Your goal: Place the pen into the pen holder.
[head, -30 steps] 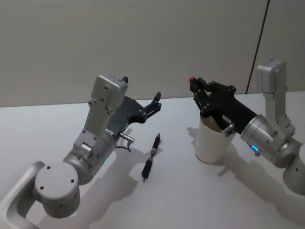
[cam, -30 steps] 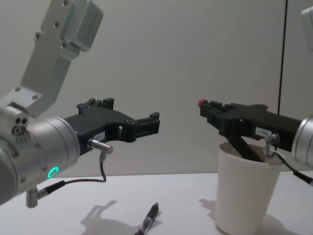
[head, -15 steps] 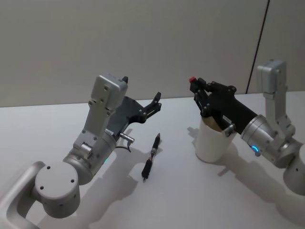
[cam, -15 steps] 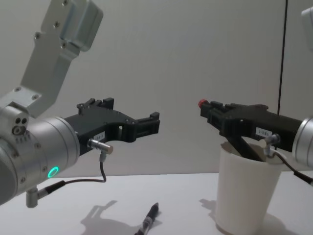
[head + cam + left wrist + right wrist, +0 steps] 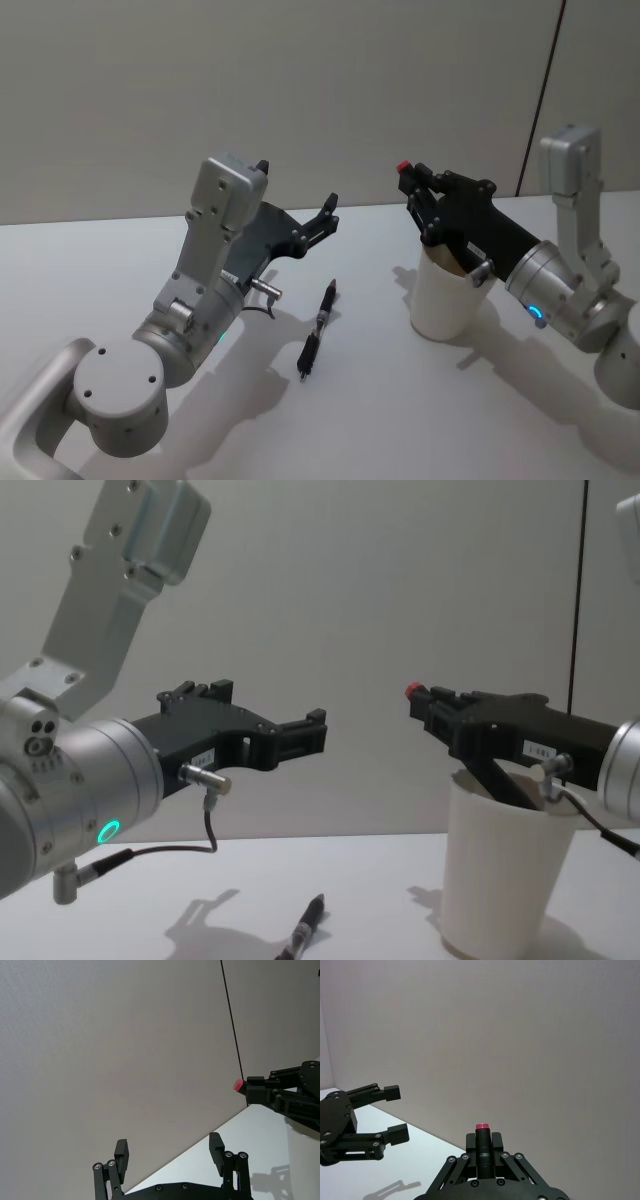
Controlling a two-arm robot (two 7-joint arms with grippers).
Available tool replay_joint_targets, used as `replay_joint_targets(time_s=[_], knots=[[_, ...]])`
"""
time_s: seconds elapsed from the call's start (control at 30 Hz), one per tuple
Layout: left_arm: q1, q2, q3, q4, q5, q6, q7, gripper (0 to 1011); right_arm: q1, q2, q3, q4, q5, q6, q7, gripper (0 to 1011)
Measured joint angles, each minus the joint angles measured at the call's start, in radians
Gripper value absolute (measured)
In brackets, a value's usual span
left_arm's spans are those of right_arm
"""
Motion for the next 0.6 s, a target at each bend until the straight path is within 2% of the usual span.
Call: replay_joint_targets(time_s=[0.37, 0.6], knots=[[0.000, 0.000, 0.000, 0.000, 0.000, 0.000, 0.000, 1001, 0.000, -0.001, 0.001, 0.000, 0.001, -0.010, -0.003, 175], [0.000, 0.000, 0.000, 0.000, 0.000, 0.000, 0.000, 1001, 0.000, -0.003, 0.002, -0.001, 0.004, -0.054, -0.014, 175]])
